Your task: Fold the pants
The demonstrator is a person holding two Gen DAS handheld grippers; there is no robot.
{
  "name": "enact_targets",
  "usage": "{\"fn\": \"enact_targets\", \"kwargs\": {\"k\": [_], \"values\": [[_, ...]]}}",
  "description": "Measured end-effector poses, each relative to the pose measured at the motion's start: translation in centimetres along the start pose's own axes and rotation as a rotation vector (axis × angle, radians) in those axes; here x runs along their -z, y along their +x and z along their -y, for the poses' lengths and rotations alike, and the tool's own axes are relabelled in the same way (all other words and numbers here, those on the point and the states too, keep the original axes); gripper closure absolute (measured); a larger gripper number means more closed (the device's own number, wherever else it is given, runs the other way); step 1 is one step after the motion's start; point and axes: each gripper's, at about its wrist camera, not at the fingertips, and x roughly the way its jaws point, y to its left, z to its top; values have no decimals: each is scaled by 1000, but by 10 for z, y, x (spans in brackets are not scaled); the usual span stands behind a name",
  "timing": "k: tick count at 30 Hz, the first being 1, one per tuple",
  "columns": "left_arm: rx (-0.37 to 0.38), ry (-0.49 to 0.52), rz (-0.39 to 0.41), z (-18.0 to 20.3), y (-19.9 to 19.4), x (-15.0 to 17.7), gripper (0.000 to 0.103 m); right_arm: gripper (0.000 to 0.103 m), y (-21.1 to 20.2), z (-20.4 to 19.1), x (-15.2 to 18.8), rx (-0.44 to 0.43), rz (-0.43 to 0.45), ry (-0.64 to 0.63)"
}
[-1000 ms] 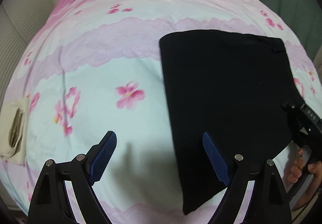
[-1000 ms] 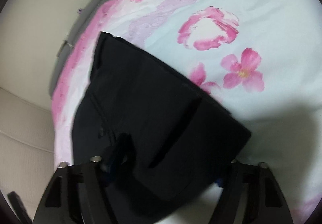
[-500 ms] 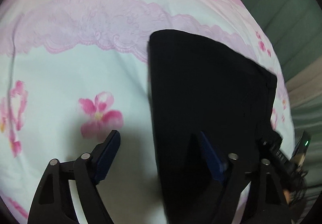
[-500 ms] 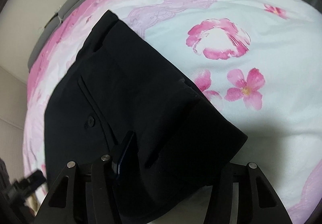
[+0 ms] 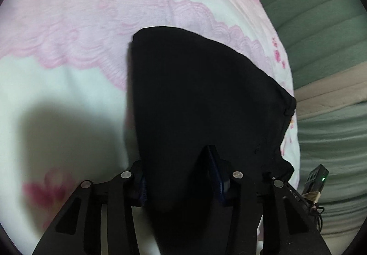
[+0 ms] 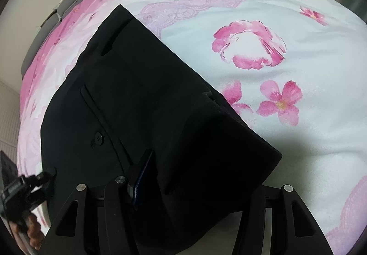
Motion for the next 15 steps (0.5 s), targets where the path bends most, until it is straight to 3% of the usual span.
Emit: {"fn": "enact_targets", "kwargs": {"k": [4,8,10,12,15], "values": [[58,23,-7,0,12,-10,61,49,-2,-5,5,8,25,-16],[54,-16,-11,3,15,-17,67,52,-6,-7,7,3,53,-16],[10,11,-5,13,12,-16,74,57,-11,-10,6,8,60,-21],[-60,103,8,32,6,-12,79,67,-21,-18,4,19,70,-51],[-102,166,19,55,-6,-10,87,72,-37,-33,1,49,78,-112]]}}
